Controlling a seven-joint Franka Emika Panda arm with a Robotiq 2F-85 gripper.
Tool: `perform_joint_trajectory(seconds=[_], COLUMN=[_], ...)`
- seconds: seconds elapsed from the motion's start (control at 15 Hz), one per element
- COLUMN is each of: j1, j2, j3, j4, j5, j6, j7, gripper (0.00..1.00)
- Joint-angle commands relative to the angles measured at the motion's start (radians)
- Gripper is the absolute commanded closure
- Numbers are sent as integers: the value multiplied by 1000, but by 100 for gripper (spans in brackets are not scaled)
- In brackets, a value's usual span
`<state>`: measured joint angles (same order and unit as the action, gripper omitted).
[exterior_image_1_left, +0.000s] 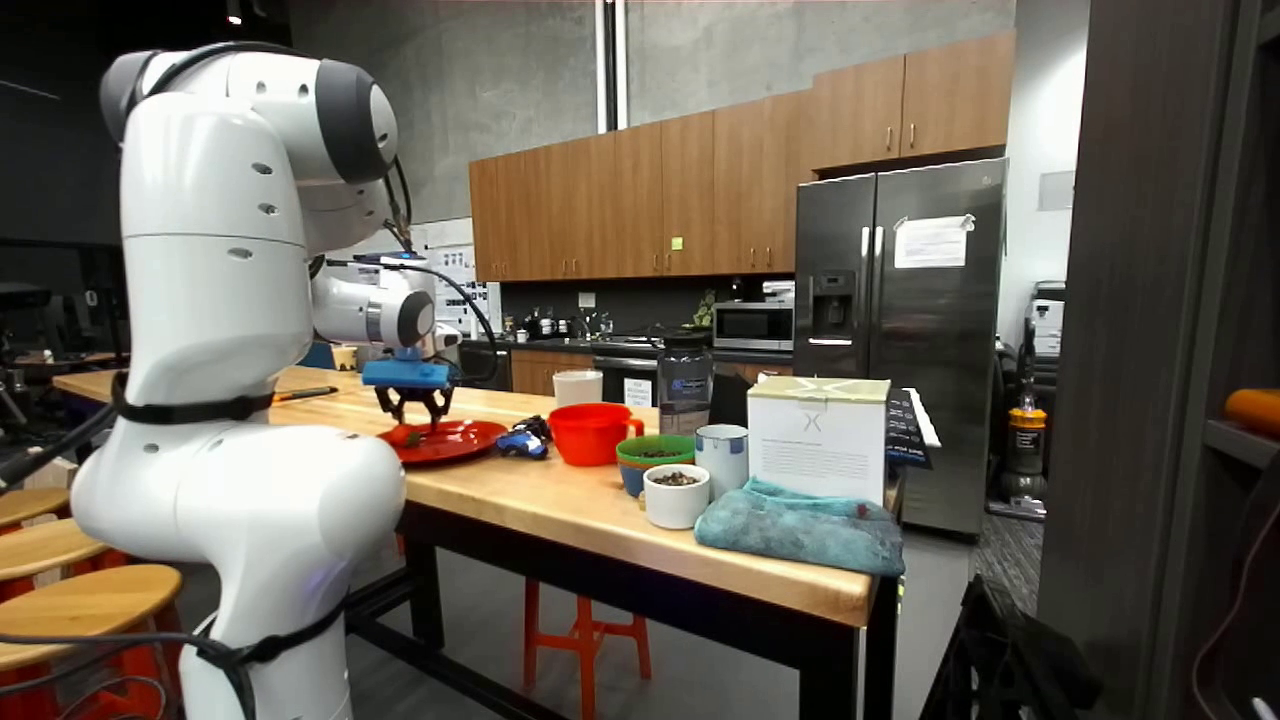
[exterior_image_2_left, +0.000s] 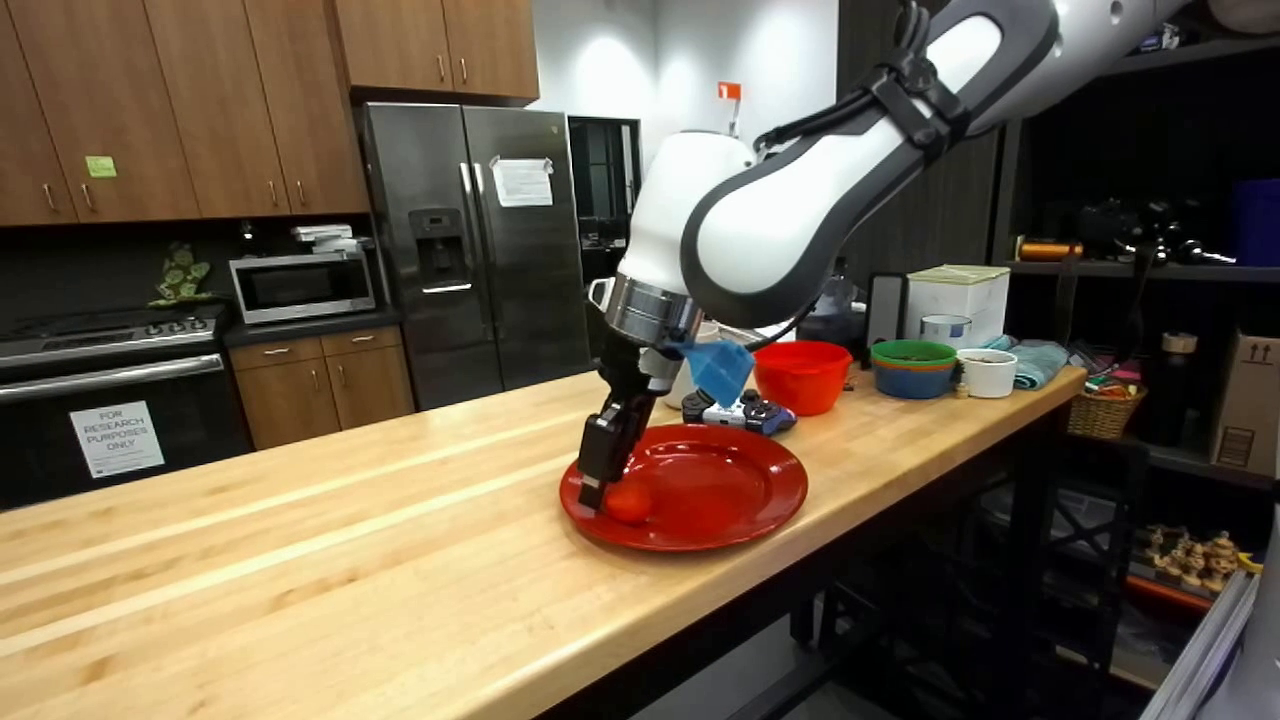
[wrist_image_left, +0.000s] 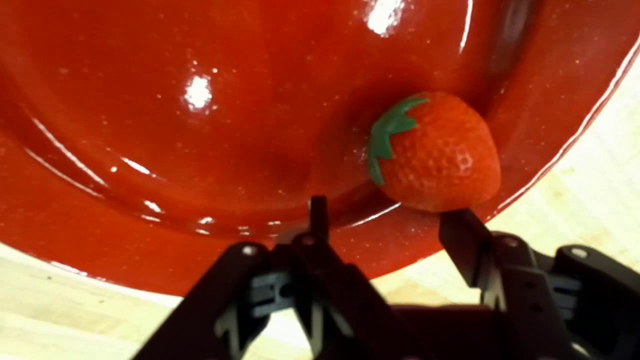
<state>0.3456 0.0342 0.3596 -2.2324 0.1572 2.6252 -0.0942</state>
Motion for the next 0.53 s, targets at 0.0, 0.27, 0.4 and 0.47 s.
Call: perform_joint_trajectory(seconds=[0.0,0.27,0.4,0.47], j1=[-11,-18,-20,-21], j2=[-27,-60,-84,-100], j3=[-12,-17,-21,-26], j4=[-1,10,21,28], j5=[-6,32,61,77], j6=[-20,-68,-120,-166], j7=[-11,-49,-82,-104], gripper=[8,0,0,0])
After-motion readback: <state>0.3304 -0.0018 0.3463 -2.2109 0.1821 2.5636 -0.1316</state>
